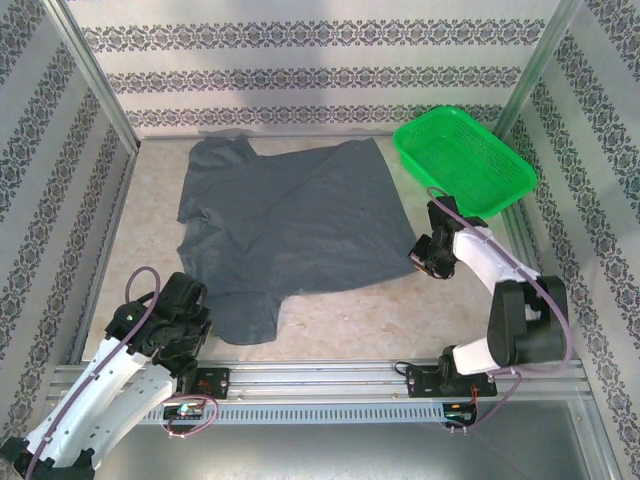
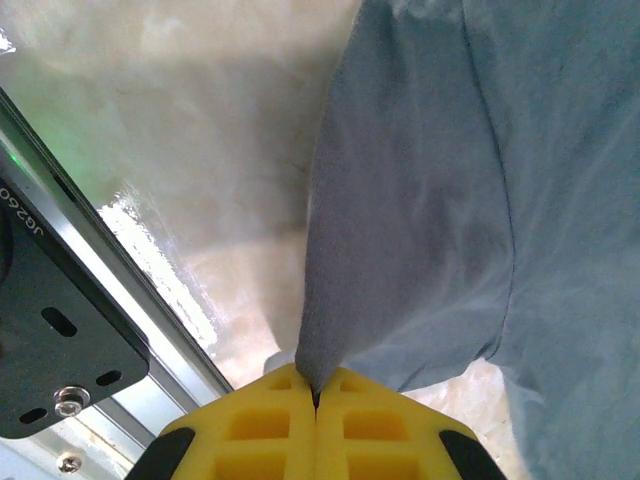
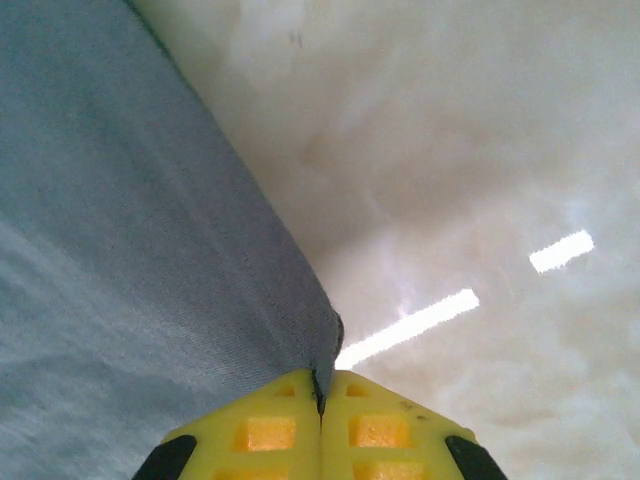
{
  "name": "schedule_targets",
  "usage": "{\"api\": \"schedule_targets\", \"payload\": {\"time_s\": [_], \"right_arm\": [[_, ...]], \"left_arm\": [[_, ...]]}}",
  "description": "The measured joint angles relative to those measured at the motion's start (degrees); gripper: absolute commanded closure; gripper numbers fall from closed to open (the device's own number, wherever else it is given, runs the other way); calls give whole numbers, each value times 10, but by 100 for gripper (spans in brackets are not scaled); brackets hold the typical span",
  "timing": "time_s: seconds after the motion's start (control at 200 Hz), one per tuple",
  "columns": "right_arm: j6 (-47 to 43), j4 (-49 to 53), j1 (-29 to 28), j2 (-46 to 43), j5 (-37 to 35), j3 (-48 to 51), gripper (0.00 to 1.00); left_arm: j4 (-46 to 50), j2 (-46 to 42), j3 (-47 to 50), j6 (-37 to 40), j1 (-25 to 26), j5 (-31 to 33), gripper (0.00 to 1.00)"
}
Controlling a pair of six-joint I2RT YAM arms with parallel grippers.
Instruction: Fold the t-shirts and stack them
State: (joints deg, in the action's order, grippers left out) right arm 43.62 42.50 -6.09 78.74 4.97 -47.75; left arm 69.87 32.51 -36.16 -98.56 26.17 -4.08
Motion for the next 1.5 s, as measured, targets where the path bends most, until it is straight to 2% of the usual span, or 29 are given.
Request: {"api": "schedule_targets", "payload": {"time_s": [0.235, 0.385, 0.515, 0.679, 0.929, 1.229, 1.499], "right_arm": [[5, 23, -8, -2, 0, 0, 100], [16, 32, -7, 30, 8, -57, 100], [31, 36, 0, 61, 24, -116, 100], [49, 37, 4, 116, 38, -188, 100], [62, 45, 5, 208, 41, -303, 100], [62, 55, 7, 314, 41, -410, 100], [62, 66, 7, 356, 41, -460, 100]], "left_arm": [[-68, 47, 2, 7, 1, 51, 100], [-142, 95, -44, 40, -1, 104, 100], [-230, 137, -88, 84, -33, 119, 100], [-328, 191, -110, 138, -113, 89, 100], [-410, 280, -166, 218, -207, 36, 100], [-469, 360, -193, 279, -264, -9, 100], [-511, 430, -211, 322, -297, -52, 100]]}}
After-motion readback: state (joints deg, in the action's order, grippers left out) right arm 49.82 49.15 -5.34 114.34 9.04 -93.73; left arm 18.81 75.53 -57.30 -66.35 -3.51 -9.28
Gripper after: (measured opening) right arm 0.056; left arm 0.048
